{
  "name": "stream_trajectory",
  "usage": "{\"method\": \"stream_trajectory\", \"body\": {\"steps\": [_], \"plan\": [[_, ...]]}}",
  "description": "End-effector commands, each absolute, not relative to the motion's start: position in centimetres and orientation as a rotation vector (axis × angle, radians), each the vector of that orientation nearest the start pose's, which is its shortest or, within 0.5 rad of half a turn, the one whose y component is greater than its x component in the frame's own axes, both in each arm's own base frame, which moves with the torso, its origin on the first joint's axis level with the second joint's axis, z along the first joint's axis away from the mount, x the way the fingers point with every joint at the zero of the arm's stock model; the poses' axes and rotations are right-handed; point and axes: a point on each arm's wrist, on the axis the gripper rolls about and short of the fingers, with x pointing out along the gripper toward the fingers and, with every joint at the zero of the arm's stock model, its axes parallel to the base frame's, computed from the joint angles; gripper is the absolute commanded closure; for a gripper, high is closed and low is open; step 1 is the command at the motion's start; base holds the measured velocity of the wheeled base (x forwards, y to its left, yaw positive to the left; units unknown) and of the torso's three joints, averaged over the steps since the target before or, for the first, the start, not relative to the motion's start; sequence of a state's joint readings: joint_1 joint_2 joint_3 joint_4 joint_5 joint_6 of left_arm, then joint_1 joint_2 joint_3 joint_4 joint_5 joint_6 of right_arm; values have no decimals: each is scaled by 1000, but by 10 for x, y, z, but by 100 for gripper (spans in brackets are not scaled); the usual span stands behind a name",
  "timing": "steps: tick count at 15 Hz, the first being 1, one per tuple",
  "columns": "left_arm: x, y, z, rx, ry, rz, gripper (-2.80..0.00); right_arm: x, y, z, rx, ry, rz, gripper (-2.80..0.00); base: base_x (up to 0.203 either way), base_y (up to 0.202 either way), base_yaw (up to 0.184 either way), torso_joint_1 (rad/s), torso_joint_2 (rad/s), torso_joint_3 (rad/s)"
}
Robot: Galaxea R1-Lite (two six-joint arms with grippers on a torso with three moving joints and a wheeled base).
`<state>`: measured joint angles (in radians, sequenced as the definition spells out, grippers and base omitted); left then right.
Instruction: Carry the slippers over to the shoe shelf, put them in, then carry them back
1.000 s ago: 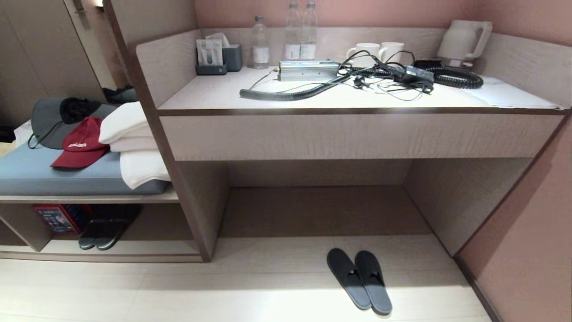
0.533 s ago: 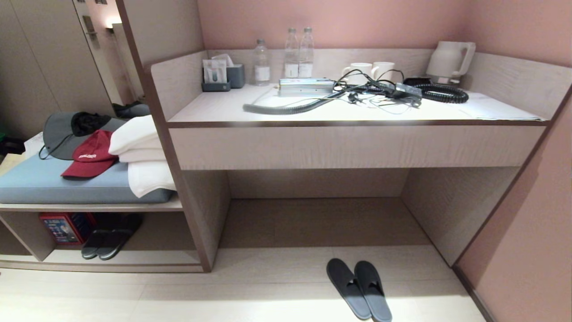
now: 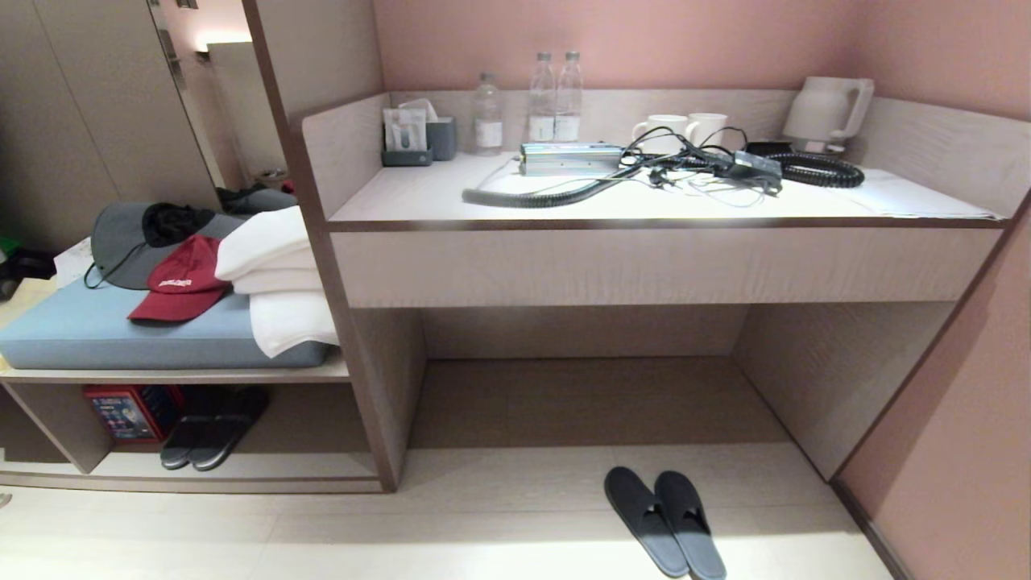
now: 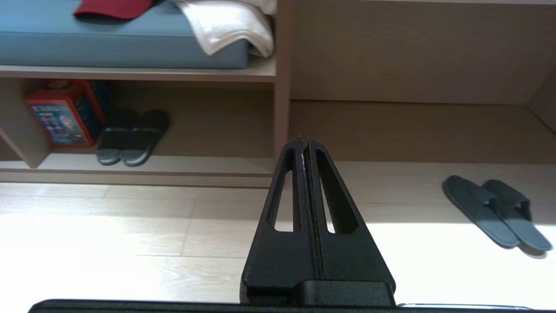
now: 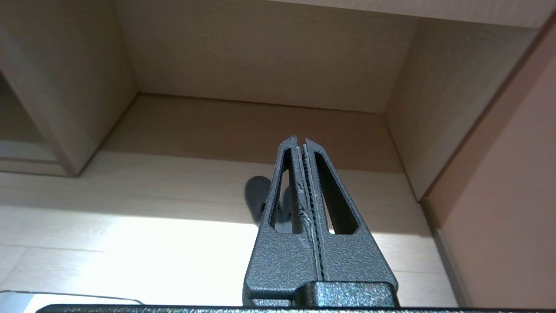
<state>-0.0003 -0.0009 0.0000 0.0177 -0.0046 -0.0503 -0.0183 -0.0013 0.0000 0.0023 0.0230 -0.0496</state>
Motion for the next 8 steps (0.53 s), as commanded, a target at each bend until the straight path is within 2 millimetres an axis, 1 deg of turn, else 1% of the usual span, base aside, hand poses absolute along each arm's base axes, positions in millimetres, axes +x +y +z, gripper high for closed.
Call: {"method": "stream_trajectory", "body": {"steps": [1, 8], "plan": [[-23, 0, 74, -51, 17, -4, 0, -23, 1, 75, -51, 1, 5, 0, 0, 203, -2, 6, 2, 6], [-23, 0, 74, -51, 17, -4, 0, -23, 1, 75, -51, 3, 5, 0, 0, 198, -3, 2, 1, 3]]}}
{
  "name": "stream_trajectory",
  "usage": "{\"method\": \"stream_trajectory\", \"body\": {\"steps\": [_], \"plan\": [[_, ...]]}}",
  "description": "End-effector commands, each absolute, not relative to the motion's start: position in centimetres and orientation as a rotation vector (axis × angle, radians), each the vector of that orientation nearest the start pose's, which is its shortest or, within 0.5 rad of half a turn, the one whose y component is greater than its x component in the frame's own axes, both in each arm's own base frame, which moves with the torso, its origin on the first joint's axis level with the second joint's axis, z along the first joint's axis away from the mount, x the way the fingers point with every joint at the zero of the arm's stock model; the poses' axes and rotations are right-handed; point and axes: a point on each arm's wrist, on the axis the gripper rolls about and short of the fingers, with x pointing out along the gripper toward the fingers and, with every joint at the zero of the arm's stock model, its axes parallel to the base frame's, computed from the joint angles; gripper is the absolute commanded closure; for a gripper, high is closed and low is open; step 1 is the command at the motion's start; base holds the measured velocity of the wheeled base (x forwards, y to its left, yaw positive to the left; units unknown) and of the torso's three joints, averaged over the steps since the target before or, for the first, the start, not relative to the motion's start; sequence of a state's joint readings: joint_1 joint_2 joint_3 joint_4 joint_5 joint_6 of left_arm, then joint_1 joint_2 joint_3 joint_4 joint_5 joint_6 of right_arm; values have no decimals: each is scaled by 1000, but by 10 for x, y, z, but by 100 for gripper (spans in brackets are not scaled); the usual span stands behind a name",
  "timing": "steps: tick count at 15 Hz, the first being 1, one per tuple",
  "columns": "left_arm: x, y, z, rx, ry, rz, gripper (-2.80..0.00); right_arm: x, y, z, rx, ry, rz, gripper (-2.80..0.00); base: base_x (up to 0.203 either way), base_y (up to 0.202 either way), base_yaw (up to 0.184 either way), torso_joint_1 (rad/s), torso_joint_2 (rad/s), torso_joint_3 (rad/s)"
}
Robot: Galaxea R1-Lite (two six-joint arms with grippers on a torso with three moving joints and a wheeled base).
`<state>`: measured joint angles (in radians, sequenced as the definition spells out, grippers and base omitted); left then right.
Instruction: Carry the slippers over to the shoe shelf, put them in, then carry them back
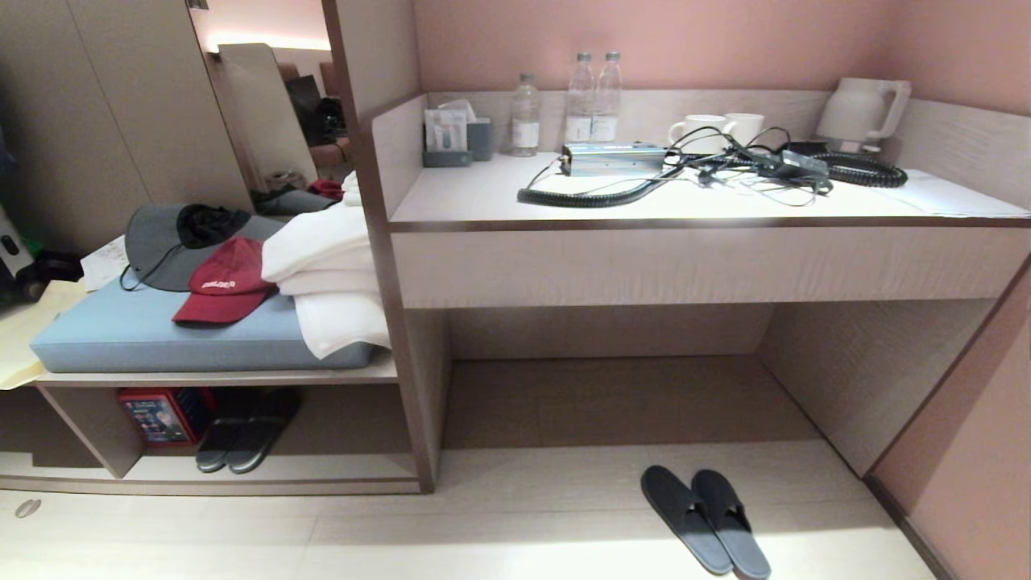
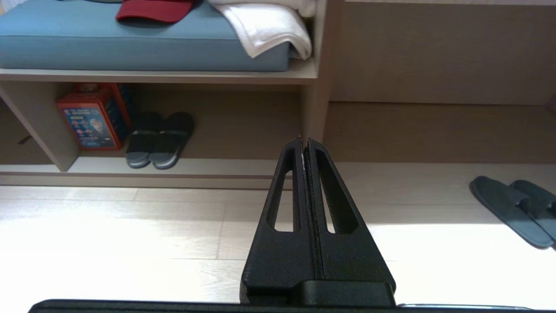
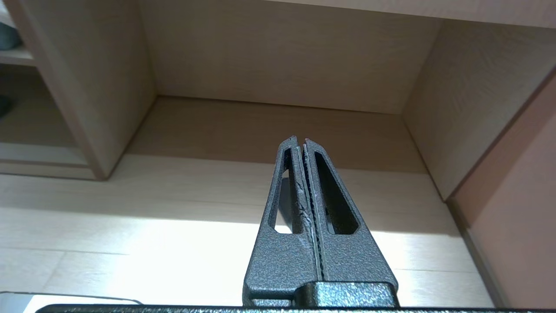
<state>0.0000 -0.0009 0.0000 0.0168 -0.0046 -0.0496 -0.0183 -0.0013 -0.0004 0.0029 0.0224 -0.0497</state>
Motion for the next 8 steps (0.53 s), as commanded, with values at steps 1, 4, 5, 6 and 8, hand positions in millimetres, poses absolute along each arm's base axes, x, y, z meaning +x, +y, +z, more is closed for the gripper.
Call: {"method": "stream_trajectory", "body": {"steps": [1, 4, 5, 6, 8], "plan": [[-23, 0, 74, -51, 17, -6, 0, -23, 1, 75, -51, 1, 5, 0, 0, 200, 0, 2, 2, 2], [-23, 0, 74, -51, 17, -4, 0, -23, 1, 75, -51, 3, 5, 0, 0, 197, -3, 2, 3, 2], [-23, 0, 74, -51, 17, -4, 0, -23, 1, 75, -51, 3, 5, 0, 0, 196, -2, 2, -2, -2], [-23, 0, 74, -51, 17, -6, 0, -23, 1, 75, -51, 3, 5, 0, 0, 199, -4, 6, 1, 0], [-23, 0, 74, -51, 17, -5, 0, -23, 1, 75, -51, 3, 5, 0, 0, 198, -1, 3, 1, 4]]}}
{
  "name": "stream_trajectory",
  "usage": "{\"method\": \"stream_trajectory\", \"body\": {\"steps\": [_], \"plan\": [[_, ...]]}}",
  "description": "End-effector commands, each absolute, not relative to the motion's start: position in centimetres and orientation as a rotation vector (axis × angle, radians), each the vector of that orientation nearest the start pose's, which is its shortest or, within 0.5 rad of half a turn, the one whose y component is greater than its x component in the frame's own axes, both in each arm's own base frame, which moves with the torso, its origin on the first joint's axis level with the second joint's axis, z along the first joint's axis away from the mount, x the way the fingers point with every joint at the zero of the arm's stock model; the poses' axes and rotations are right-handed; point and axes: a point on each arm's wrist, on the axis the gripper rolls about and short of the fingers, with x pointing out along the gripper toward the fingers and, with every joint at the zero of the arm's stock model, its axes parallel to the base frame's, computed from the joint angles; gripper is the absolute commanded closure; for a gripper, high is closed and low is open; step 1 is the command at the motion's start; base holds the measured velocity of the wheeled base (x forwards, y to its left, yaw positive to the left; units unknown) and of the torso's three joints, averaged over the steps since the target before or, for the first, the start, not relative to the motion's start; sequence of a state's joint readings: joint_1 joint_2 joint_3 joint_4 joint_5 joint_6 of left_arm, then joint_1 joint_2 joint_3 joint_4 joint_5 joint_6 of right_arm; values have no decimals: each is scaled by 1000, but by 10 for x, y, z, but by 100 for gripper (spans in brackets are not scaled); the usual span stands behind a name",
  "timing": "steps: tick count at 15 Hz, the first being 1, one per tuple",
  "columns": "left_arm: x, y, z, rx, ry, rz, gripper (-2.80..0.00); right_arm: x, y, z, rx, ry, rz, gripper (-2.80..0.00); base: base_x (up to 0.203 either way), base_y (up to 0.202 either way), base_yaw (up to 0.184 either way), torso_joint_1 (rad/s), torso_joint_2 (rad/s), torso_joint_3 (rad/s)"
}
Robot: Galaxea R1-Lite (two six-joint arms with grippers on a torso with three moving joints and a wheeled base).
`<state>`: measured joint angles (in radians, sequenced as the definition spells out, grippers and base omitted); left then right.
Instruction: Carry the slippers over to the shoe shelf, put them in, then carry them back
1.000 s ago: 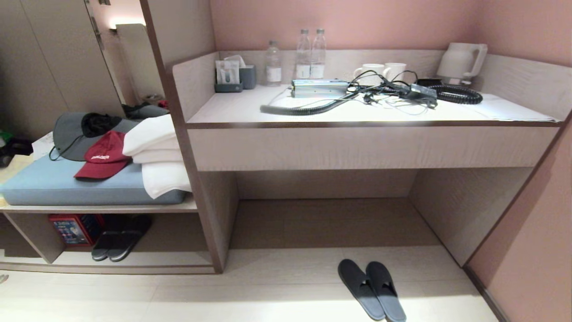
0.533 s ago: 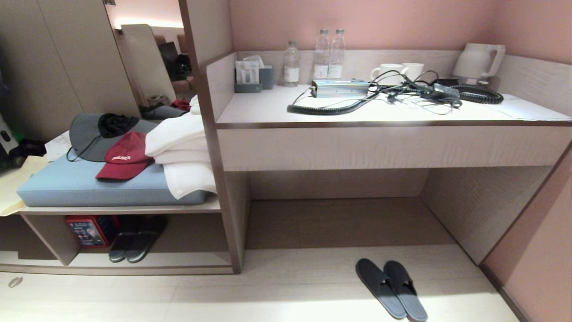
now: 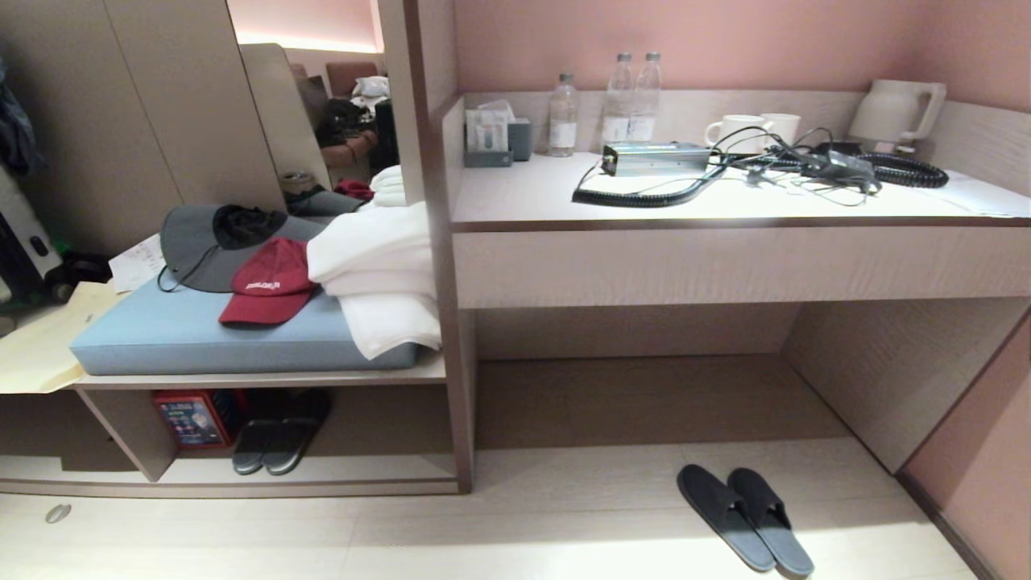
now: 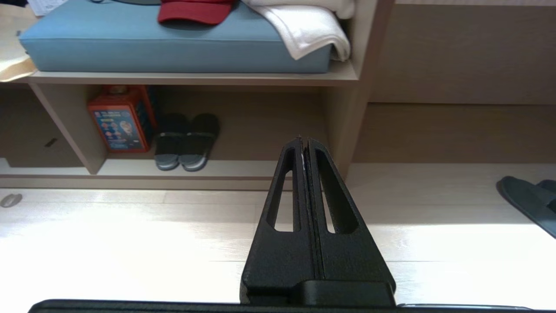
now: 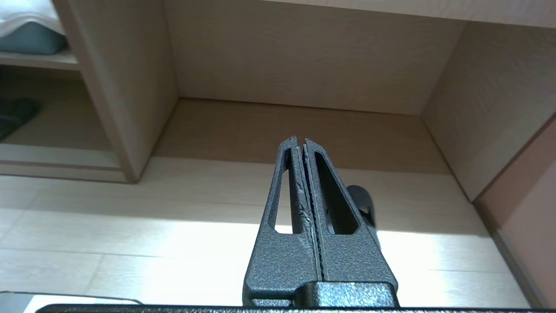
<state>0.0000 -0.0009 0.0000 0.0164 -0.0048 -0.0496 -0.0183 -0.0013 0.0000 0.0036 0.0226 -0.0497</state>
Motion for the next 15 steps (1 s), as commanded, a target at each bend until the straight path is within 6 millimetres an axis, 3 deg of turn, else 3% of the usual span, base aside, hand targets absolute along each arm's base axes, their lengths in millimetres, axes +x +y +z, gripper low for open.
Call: {"method": "stream_trajectory", "body": {"steps": [1, 13, 15], "plan": [[-23, 0, 74, -51, 17, -4, 0, -23, 1, 75, -51, 2, 5, 0, 0, 195, -1, 6, -2, 3], [-23, 0, 74, -47, 17, -5, 0, -23, 1, 75, -51, 3, 5, 0, 0, 196, -3, 2, 4, 3], [-23, 0, 74, -51, 17, -4, 0, -23, 1, 75, -51, 2, 5, 0, -1, 69, 3, 0, 1, 1]]}}
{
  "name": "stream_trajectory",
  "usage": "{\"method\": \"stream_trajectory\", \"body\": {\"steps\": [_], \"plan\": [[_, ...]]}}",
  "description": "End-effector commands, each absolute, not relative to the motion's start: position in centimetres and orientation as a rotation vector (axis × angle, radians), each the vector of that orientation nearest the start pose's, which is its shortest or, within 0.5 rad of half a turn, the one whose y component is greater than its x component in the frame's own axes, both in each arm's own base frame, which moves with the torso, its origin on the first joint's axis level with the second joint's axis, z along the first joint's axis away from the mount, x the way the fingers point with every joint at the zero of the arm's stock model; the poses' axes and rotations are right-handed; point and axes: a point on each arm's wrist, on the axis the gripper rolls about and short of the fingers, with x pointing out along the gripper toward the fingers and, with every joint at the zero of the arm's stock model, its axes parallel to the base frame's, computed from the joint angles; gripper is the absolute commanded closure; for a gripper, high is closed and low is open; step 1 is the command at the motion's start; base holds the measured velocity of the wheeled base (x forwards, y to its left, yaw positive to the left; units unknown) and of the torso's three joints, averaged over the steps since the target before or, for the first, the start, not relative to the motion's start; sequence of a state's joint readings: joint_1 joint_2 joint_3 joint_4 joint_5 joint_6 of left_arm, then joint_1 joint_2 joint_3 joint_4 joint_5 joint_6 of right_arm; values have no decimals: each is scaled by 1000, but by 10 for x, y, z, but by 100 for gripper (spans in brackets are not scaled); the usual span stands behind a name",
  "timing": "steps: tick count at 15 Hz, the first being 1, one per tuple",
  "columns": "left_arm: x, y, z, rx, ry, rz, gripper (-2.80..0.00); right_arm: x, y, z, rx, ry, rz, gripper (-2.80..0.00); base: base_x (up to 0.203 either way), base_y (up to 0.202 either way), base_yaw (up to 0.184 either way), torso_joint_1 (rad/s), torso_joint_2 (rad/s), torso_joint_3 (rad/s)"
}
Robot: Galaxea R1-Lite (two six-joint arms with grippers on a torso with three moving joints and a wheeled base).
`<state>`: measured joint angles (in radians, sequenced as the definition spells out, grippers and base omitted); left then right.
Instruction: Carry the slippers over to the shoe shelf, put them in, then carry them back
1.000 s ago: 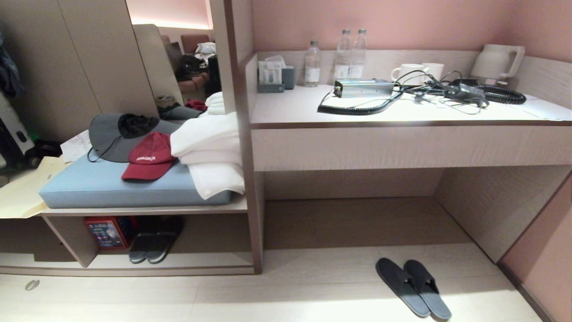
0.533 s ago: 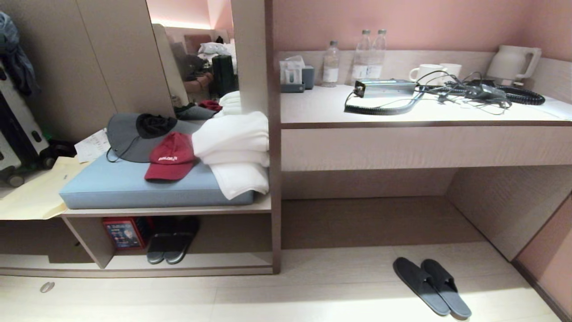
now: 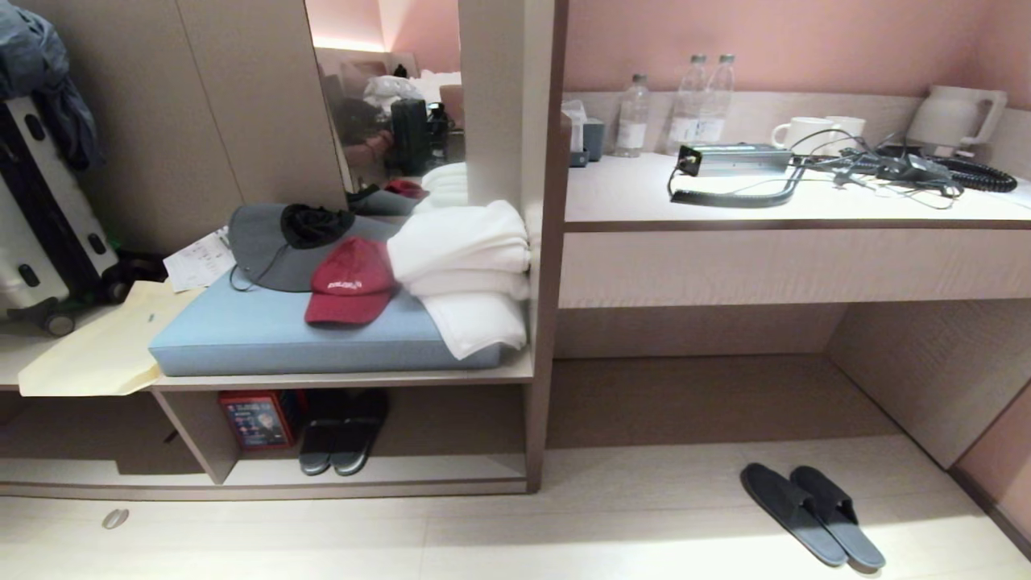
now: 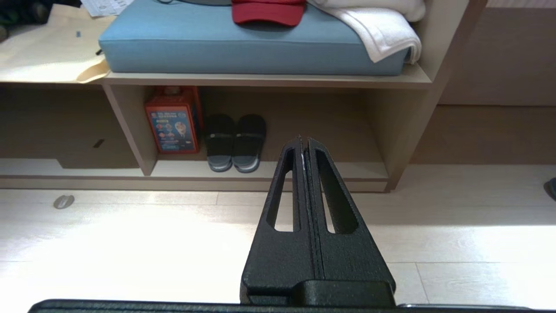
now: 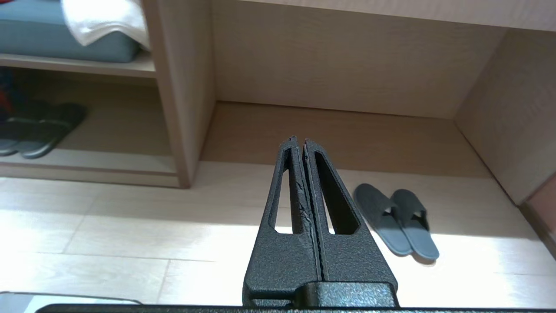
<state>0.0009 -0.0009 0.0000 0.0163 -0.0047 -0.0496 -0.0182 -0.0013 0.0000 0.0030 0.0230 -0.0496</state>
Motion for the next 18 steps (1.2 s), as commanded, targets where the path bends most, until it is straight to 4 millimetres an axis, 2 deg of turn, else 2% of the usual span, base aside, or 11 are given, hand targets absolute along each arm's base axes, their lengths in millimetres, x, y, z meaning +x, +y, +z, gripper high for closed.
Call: {"method": "stream_trajectory", "body": {"steps": [1, 4, 18], "plan": [[-23, 0, 74, -51, 17, -5, 0, -23, 1, 75, -51, 1, 5, 0, 0, 0, 0, 0, 0, 0], [-23, 0, 74, -51, 17, -4, 0, -23, 1, 75, -51, 2, 5, 0, -110, 5, 3, 9, 2, 2], [-23, 0, 74, -51, 17, -6, 0, -23, 1, 75, -51, 1, 5, 0, -198, 0, 1, 2, 3, 1]]}}
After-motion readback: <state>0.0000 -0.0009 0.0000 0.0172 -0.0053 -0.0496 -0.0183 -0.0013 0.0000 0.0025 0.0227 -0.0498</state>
